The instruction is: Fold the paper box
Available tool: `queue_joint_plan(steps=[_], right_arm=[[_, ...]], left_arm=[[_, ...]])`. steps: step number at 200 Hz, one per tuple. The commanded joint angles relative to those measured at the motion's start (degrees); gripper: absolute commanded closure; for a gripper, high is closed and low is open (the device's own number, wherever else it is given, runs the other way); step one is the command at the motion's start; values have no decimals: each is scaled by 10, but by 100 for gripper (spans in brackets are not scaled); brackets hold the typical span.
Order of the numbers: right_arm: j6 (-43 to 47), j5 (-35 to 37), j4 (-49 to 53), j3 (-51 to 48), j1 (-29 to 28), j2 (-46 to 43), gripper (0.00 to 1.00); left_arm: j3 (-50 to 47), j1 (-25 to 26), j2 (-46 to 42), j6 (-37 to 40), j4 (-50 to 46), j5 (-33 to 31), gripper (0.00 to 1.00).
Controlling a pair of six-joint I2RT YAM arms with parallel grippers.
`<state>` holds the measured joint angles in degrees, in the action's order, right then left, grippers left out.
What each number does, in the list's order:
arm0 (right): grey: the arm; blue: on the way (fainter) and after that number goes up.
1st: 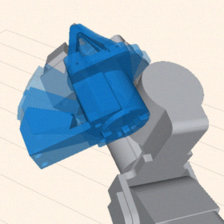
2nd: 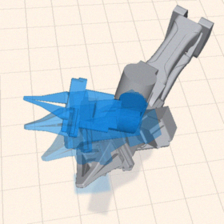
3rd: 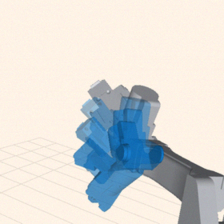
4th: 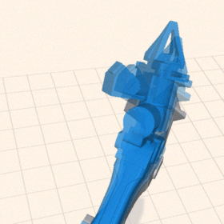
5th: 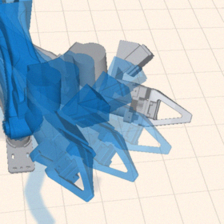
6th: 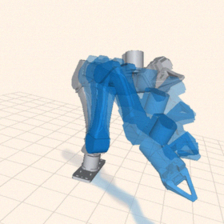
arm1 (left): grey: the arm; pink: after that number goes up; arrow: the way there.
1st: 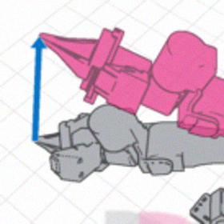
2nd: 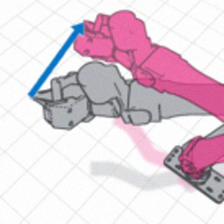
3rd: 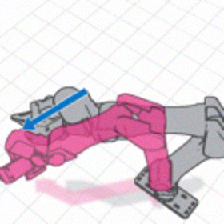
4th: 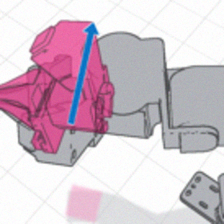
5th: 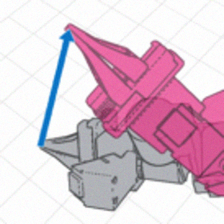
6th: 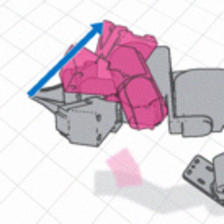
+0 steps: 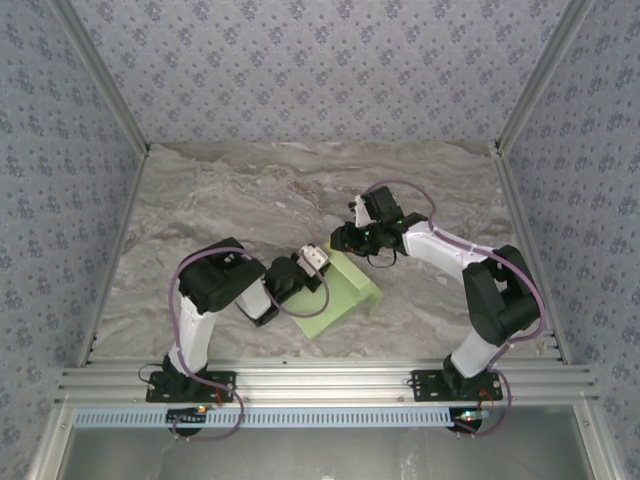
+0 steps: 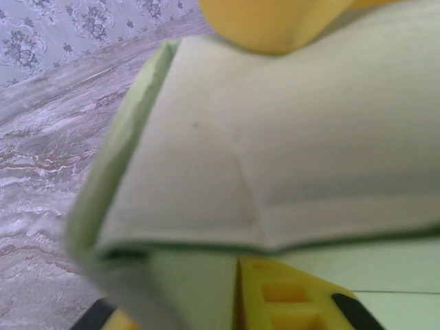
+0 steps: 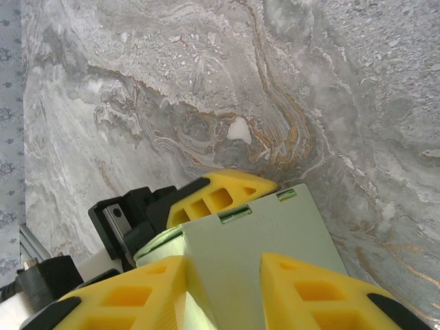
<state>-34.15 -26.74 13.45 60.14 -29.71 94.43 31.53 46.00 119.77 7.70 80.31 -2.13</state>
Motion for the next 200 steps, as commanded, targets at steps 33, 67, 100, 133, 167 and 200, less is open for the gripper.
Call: queue_joint_plan(steps=[33, 67, 100, 133, 167, 200], right_arm=[[-62, 82, 46, -50, -29, -5, 66], [-115, 120, 24, -77, -59, -34, 67], [-136, 131, 14, -93, -72, -66, 67], [-109, 93, 5, -90, -37, -72, 67], [-48, 47, -6, -85, 5, -86, 66], [-10, 43, -22, -97, 7, -81, 67]], left_arm=[[19, 1, 34, -12, 4, -56, 90], [33, 5, 53, -23, 4, -105, 93], [34, 6, 50, -34, 3, -115, 92], [24, 5, 30, -38, 4, -103, 90], [14, 2, 11, -38, 4, -87, 79], [5, 0, -21, -39, 4, -15, 52]])
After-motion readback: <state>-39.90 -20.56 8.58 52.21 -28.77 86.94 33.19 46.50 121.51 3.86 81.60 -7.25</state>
